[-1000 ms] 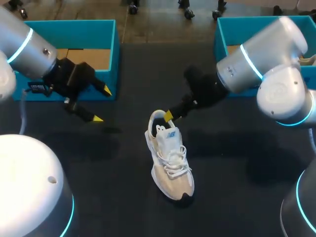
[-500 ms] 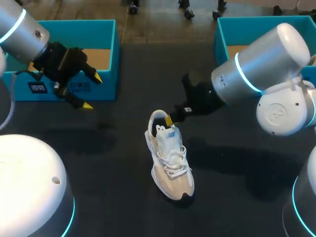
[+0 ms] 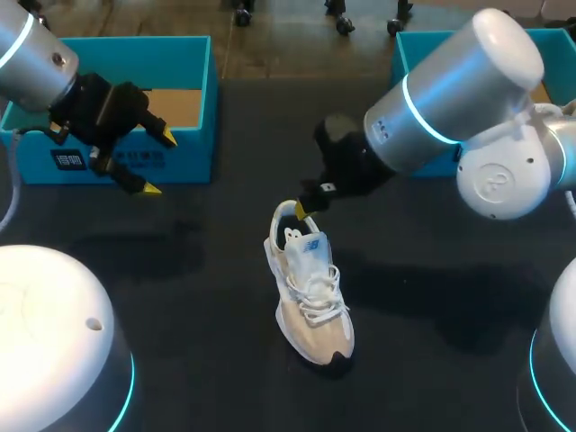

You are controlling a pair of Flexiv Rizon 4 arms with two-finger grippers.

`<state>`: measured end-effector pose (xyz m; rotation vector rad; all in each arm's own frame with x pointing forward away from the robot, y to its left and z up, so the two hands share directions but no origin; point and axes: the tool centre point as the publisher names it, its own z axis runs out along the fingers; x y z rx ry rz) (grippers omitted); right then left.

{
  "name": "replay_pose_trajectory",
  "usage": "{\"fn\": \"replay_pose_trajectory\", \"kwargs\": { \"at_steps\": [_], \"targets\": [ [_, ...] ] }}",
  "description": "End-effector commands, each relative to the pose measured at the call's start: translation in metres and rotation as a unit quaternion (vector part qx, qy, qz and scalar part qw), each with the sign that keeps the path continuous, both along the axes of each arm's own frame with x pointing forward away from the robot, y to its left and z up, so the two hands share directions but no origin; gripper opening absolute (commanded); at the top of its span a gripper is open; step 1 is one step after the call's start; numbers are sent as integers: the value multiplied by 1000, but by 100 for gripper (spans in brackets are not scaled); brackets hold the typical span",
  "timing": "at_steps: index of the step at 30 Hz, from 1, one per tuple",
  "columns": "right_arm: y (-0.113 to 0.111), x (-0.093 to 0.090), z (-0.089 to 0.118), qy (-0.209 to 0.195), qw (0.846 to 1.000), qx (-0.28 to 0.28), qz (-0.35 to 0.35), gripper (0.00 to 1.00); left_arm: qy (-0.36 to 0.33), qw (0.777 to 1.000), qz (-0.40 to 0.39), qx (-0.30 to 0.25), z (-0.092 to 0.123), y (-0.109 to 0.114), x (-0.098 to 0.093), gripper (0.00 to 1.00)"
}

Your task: Take the shoe out of the shoebox, open the shoe tongue, remove and reinsert the insole, then place the shoe into the shoebox

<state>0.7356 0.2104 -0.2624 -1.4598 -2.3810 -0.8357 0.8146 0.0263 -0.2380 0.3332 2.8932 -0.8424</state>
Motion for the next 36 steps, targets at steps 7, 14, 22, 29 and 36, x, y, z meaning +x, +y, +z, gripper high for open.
{"fn": "replay_pose_trajectory", "kwargs": {
  "at_steps": [7, 14, 22, 29, 36],
  "targets": [
    [13, 6, -45, -32, 981, -158, -109, 0, 0, 1000, 0, 2, 1, 1, -1, 100],
    [20, 8, -54, -37, 969, -205, -132, 0, 0, 1000, 0, 2, 1, 1, -1, 100],
    [24, 9, -66, -45, 965, -220, -135, 0, 0, 1000, 0, 2, 1, 1, -1, 100],
    [23, 12, -83, -38, 958, -255, -128, 0, 0, 1000, 0, 2, 1, 1, -1, 100],
    [16, 9, -91, -28, 953, -272, -132, 0, 0, 1000, 0, 2, 1, 1, -1, 100]
  ]
}}
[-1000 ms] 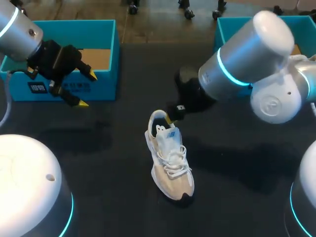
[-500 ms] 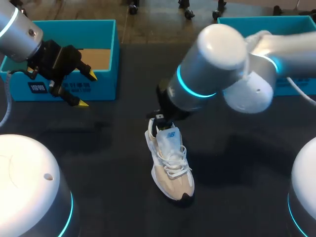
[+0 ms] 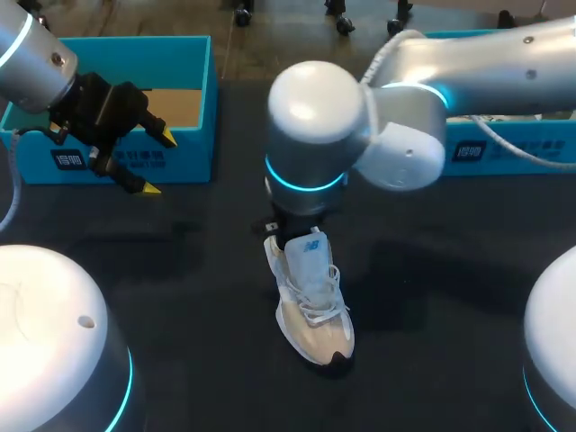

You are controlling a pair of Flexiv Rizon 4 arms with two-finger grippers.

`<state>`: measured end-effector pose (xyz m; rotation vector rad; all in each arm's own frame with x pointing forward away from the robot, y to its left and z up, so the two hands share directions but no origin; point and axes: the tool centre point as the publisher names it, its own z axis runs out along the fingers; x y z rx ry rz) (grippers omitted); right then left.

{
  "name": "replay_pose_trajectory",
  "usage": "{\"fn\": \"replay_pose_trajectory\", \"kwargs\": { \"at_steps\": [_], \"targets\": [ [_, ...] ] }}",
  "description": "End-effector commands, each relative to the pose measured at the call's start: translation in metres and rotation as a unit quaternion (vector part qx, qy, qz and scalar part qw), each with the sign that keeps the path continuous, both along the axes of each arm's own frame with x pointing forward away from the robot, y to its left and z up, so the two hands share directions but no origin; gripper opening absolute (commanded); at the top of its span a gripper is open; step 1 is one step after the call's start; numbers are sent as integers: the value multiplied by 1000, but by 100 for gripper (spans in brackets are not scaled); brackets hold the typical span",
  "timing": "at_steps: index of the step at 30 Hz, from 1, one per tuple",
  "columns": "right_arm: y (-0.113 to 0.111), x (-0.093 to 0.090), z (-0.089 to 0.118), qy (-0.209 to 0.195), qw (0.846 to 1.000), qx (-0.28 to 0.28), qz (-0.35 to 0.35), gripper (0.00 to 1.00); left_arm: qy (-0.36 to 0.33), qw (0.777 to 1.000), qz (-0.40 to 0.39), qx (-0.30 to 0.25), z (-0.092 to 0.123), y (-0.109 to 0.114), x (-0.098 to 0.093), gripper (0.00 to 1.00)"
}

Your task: Take the shoe out of the shoebox, open the shoe tongue, remove and reinsert the insole, then place the shoe into the shoebox

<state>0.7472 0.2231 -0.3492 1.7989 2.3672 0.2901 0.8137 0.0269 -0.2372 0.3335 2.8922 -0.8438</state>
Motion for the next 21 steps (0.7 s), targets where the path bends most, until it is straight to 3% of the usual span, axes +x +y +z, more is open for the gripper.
{"fn": "replay_pose_trajectory", "kwargs": {
  "at_steps": [1, 10, 21],
  "targets": [
    [1, -3, -5, 3, 1000, -20, -7, 0, 0, 1000, 0, 2, 0, 0, 0, 100],
    [-17, -12, -11, 13, 1000, -9, -23, 0, 0, 1000, 0, 2, 0, 0, 0, 100],
    [-30, -9, -37, 40, 999, -8, -21, 0, 0, 1000, 0, 2, 0, 0, 0, 100]
  ]
}}
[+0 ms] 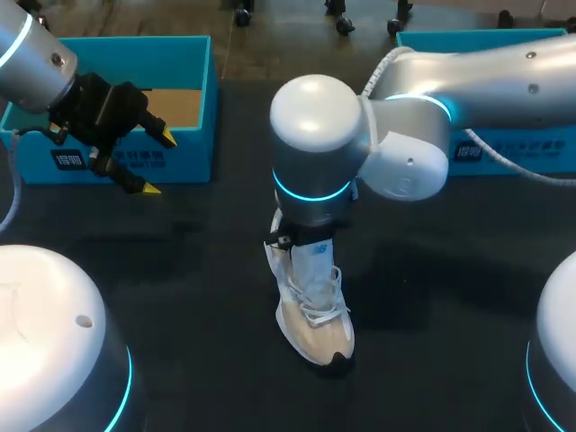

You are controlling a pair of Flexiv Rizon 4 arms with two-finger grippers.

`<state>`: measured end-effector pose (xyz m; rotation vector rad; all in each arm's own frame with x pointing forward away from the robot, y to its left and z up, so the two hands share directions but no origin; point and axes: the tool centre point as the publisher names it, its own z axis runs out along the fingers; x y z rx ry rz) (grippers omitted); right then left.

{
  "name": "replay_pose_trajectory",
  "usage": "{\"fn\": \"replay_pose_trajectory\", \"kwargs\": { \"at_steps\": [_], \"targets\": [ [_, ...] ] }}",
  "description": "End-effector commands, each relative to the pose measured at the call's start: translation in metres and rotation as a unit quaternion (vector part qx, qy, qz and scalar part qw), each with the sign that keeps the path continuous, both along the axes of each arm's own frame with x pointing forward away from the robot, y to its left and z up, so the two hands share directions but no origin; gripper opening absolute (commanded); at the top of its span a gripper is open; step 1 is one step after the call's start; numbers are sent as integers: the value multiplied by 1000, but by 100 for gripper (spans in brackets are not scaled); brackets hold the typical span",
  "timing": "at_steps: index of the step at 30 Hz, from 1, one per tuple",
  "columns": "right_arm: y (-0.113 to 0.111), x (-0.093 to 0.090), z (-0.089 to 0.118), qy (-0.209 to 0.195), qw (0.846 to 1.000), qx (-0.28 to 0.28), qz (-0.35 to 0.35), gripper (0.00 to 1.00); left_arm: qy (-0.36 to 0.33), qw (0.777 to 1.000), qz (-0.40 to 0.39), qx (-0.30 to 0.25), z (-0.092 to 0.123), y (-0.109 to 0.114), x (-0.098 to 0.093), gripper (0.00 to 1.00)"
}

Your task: Take the shoe out of the shoebox, open the shoe tongue, remove and reinsert the insole, then place the shoe into the shoebox

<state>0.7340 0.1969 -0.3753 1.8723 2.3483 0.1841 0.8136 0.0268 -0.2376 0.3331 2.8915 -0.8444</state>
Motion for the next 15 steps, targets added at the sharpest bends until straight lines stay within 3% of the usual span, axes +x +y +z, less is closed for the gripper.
{"fn": "replay_pose_trajectory", "kwargs": {
  "at_steps": [1, 10, 15],
  "targets": [
    [-4, 5, -13, 8, 1000, 14, 2, 0, 1, 1000, 0, 2, 1, 0, 0, 100],
    [-2, 6, -32, 21, 999, 24, 4, 0, 1, 1000, 0, 2, 1, 0, 0, 100],
    [1, 9, -20, 9, 1000, 17, 7, 0, 1, 1000, 0, 2, 1, 0, 0, 100]
  ]
}}
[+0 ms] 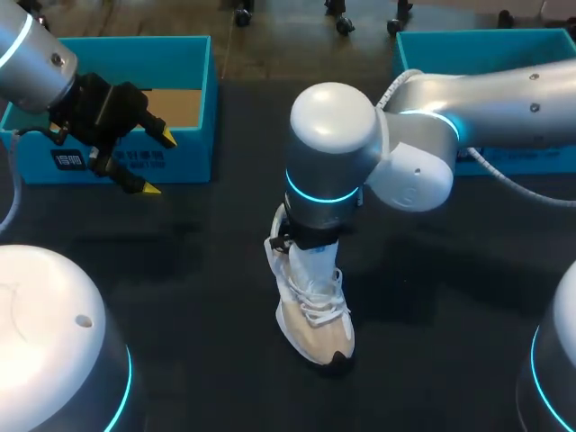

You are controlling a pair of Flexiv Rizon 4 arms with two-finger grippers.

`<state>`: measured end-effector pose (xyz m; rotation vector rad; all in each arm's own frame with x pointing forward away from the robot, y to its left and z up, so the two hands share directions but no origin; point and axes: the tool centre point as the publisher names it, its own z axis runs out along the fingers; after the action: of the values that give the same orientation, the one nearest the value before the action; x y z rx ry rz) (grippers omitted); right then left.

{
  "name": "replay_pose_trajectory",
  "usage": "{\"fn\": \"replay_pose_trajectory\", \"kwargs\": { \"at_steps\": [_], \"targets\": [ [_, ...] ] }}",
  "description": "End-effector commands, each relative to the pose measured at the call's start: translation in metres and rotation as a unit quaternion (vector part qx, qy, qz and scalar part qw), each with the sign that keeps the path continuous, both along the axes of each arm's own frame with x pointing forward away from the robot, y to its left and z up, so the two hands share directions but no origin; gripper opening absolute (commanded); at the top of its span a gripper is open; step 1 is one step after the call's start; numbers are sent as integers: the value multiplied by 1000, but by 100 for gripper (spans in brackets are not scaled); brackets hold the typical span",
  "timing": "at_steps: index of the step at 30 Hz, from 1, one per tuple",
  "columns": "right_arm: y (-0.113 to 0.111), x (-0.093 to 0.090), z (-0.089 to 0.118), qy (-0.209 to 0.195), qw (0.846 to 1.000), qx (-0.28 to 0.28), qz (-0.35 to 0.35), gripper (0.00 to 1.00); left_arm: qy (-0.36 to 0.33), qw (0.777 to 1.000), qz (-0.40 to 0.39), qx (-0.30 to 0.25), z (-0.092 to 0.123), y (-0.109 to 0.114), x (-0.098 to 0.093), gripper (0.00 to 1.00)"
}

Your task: Take the shoe out of the shoebox, open the shoe tongue, remove and reinsert the insole, then place the shoe into the shoebox

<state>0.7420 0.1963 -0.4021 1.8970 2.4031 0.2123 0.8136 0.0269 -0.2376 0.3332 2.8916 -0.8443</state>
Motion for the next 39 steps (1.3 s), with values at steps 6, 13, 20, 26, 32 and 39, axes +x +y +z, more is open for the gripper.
{"fn": "replay_pose_trajectory", "kwargs": {
  "at_steps": [6, 13, 20, 26, 32, 39],
  "targets": [
    [2, 15, 20, -35, 999, -10, 15, 0, 1, 1000, 0, 2, 1, 0, 0, 100],
    [9, 38, 5, -54, 998, -2, 31, 0, 1, 1000, 0, 2, 1, 0, 0, 100],
    [10, 45, -15, -39, 998, 12, 39, 0, 1, 1000, 0, 2, 1, 0, 0, 100],
    [10, 46, -17, -22, 999, 12, 48, 0, 1, 1000, 0, 2, 1, 0, 0, 100],
    [10, 41, 3, -18, 999, -5, 51, 0, 1, 1000, 0, 2, 1, 0, 0, 100],
    [16, 33, 30, 46, 997, -19, 57, 0, 1, 1000, 0, 2, 1, 0, 0, 100]
  ]
}}
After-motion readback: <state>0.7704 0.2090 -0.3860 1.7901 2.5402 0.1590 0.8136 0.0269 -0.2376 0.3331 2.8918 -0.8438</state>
